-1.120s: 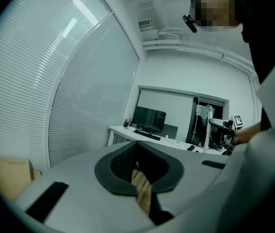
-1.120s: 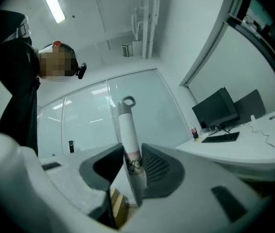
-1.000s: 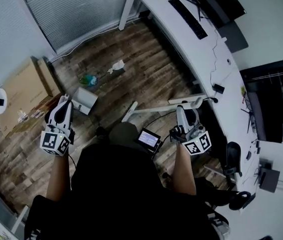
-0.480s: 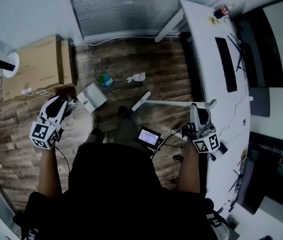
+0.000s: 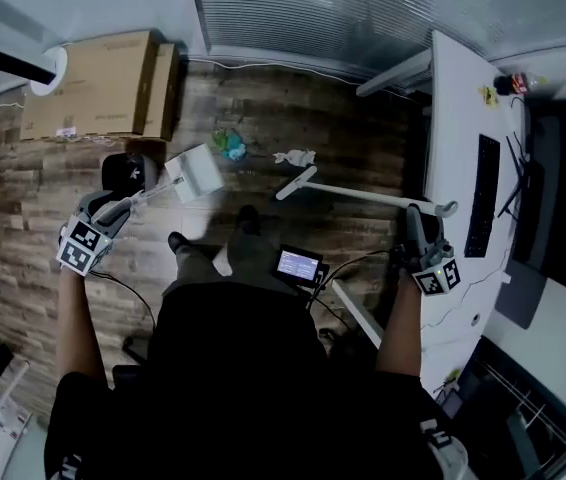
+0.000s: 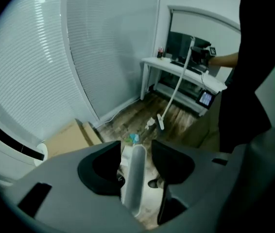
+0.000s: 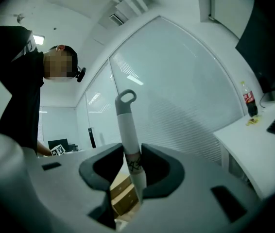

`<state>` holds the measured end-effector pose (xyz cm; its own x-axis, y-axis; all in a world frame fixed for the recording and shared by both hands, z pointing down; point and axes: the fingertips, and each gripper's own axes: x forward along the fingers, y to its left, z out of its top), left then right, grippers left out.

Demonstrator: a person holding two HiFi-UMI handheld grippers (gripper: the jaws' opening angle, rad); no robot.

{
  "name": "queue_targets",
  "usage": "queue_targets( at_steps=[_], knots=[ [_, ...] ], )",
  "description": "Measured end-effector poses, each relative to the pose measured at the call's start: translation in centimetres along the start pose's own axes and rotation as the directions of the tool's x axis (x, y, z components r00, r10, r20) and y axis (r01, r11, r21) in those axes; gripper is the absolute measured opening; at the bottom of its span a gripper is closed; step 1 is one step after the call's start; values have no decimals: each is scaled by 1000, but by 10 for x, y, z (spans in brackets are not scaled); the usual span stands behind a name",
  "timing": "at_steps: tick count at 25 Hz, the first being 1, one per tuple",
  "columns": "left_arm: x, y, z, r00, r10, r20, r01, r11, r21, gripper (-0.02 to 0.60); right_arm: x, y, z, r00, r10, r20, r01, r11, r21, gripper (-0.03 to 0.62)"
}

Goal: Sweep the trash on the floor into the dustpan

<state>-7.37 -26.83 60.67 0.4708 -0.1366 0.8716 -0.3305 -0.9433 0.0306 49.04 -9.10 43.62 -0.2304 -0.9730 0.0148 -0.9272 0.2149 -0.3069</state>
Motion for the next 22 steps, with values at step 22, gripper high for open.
queue_targets(
  at_steps=[22],
  knots=[
    [40,5,-32,985,-29,-171,19,998,-60,149,117,-71,-79,821,321,-472,-456,866,-206,106]
  ],
)
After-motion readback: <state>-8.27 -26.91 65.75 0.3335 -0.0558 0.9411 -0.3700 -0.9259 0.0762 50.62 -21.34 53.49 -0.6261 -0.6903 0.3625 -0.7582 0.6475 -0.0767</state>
